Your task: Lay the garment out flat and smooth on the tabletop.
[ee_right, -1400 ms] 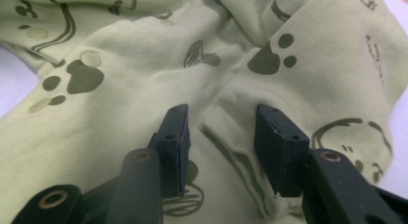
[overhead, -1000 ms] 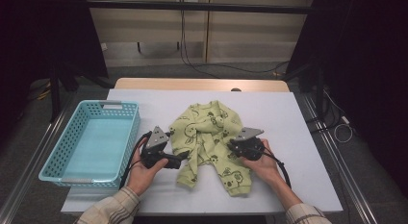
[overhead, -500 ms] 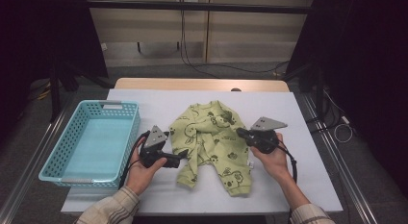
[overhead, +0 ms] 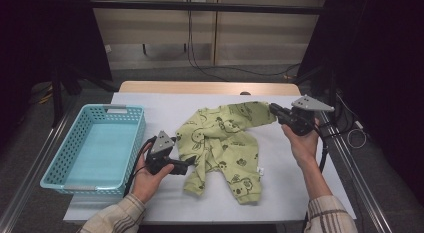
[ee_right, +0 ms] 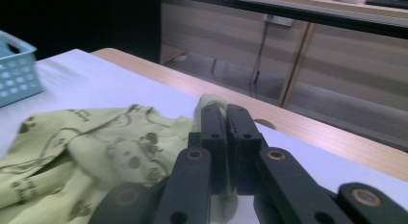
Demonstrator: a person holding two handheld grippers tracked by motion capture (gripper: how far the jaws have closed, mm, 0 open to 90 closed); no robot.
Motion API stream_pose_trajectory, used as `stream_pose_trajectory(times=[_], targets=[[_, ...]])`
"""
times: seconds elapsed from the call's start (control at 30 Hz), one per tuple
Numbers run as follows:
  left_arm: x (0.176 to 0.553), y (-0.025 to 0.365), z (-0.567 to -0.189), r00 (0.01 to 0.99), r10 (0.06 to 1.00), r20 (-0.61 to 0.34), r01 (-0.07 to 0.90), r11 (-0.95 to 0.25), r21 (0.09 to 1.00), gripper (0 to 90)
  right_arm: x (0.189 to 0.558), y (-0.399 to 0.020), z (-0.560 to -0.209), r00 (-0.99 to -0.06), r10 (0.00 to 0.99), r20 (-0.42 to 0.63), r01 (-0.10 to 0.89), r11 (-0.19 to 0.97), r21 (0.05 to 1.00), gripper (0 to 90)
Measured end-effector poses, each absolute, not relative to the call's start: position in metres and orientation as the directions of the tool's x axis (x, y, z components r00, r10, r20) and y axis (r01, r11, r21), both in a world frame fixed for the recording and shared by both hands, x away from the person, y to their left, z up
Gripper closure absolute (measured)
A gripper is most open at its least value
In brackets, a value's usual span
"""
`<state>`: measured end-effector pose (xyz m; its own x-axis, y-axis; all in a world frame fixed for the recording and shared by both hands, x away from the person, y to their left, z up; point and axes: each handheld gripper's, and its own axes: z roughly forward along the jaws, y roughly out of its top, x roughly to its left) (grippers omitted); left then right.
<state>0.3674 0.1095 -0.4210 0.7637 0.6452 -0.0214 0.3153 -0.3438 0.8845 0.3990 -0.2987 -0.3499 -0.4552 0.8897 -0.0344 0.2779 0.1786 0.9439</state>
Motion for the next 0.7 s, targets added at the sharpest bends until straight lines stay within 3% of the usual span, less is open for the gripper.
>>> stream_pose_trajectory(times=[0.33, 0.7], targets=[[0.368, 0.110, -0.421, 0.769, 0.639, -0.029, 0.319, -0.344, 0.883, 5.6, 0.424, -0.329, -0.346, -0.340, 0.940, -0.035, 0.337, 0.156, 0.929, 86.1], [0.368, 0.109, -0.421, 0.767, 0.641, -0.024, 0.320, -0.350, 0.880, 5.6, 0.453, -0.349, -0.376, -0.241, 0.970, -0.043, 0.450, 0.151, 0.880, 85.7]])
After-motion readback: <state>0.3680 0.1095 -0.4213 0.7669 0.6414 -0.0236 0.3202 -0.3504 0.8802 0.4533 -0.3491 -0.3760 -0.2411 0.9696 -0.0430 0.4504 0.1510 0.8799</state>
